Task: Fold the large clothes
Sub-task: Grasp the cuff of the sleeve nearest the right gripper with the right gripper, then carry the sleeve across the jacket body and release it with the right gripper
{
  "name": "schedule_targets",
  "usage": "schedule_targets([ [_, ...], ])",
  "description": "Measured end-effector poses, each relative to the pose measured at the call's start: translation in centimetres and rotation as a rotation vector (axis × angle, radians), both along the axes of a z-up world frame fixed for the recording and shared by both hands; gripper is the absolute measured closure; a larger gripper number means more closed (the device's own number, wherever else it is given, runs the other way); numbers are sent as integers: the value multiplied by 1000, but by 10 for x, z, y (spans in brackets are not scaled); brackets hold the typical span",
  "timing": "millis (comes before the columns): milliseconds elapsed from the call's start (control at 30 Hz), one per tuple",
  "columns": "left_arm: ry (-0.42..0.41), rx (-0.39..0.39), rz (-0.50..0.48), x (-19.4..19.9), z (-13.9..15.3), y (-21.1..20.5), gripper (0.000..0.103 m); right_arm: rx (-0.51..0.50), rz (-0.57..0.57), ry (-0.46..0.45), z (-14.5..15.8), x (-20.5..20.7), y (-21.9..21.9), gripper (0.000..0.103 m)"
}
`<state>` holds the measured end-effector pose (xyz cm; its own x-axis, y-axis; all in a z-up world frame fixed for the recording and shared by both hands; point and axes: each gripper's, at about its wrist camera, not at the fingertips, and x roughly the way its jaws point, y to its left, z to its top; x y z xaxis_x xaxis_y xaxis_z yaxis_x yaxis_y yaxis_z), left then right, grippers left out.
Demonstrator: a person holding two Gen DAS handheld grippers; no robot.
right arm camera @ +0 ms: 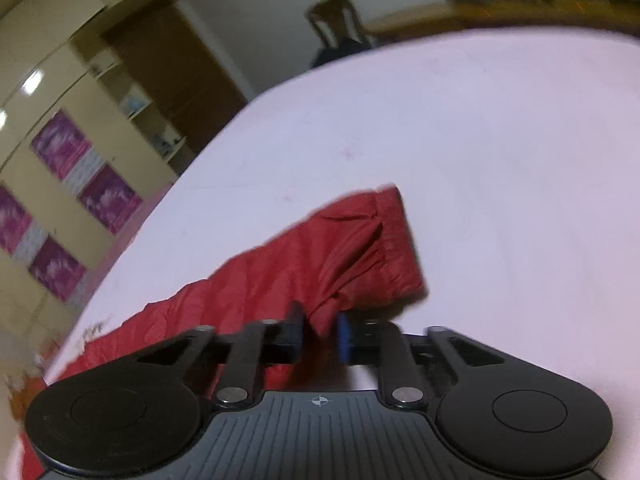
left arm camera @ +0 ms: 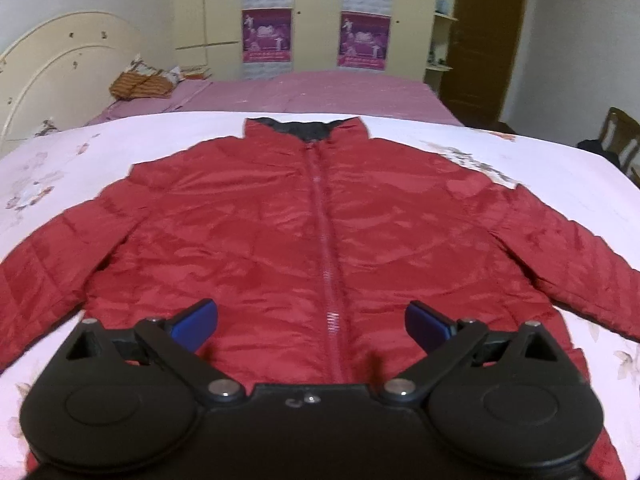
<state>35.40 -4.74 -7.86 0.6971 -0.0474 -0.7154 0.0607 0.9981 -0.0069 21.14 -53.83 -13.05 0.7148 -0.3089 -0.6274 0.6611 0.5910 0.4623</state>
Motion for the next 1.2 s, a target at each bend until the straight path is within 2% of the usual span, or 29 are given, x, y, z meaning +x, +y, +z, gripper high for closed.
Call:
schedule_targets([
  [133, -9, 1, 38, -3, 6, 20, 4, -149, 143, -14, 29, 34, 26, 93],
  [300, -32, -15, 82, -10, 13, 56, 4, -268, 358, -97, 71, 74, 100, 93],
  [433, -47, -30, 104, -12, 15, 89, 6, -277, 530, -134, 86, 103, 170, 93],
  [600, -65, -75, 139, -10, 15, 138, 6, -291, 755, -112, 93, 129, 266, 93],
  [700, -61, -112, 143, -8, 14, 168, 7, -307, 866, -97, 92, 132, 328, 93],
  [867, -28, -253, 148, -4, 13, 214, 7, -328, 1046, -48, 68, 142, 422, 94],
  [967, -36, -273, 148, -2, 14, 231, 7, -346, 1137, -14, 49, 143, 479, 94],
  [1100, -42, -294, 151, 5, 13, 248, 7, -339, 1208, 12, 25, 149, 526, 93],
  [1200, -42, -304, 145, 9, 11, 255, 6, -326, 1228, 38, 9, 150, 546, 93],
])
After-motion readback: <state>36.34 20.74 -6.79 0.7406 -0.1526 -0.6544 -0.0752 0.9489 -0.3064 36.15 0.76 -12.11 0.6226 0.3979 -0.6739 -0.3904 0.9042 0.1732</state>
